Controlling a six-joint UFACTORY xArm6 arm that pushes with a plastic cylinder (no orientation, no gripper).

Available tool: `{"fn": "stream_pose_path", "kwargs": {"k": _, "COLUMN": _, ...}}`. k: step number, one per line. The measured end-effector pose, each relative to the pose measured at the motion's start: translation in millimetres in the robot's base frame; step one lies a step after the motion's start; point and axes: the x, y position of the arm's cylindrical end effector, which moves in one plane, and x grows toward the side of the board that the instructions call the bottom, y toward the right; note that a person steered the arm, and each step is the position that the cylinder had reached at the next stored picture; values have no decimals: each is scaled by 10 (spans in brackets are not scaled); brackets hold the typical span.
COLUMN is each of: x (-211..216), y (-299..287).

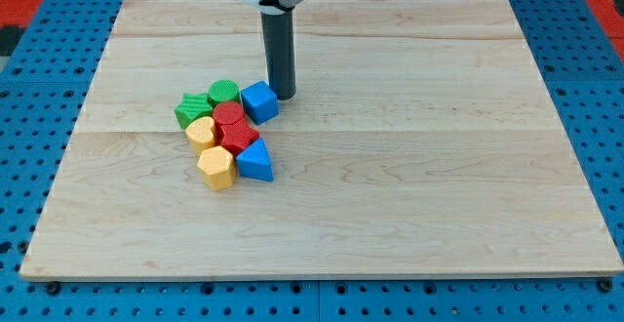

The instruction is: Move blue triangle into the yellow hexagon

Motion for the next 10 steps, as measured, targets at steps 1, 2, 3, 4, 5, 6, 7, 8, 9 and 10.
{"fn": "stream_pose_path", "kwargs": {"k": 1, "x": 120, "y": 0}}
{"fn": "stream_pose_path", "kwargs": {"k": 2, "x": 178, "y": 0}}
{"fn": "stream_pose_path", "kwargs": {"k": 3, "x": 556, "y": 84}}
{"fn": "stream_pose_path", "kwargs": {"k": 4, "x": 582, "y": 84}}
{"fn": "stream_pose_path", "kwargs": {"k": 5, "x": 932, "y": 492}}
{"fn": "stream_pose_path", "kwargs": {"k": 6, "x": 1338, "y": 973}}
{"fn": "stream_pose_path", "kwargs": {"k": 7, "x": 1385, "y": 387}}
{"fn": "stream_pose_path", "kwargs": {"k": 8, "x": 1163, "y": -301}}
{"fn": "stream_pose_path", "kwargs": {"k": 9, "x": 1172, "y": -494}}
{"fn": "stream_pose_path", "kwargs": {"k": 10, "x": 1205, "y": -474}}
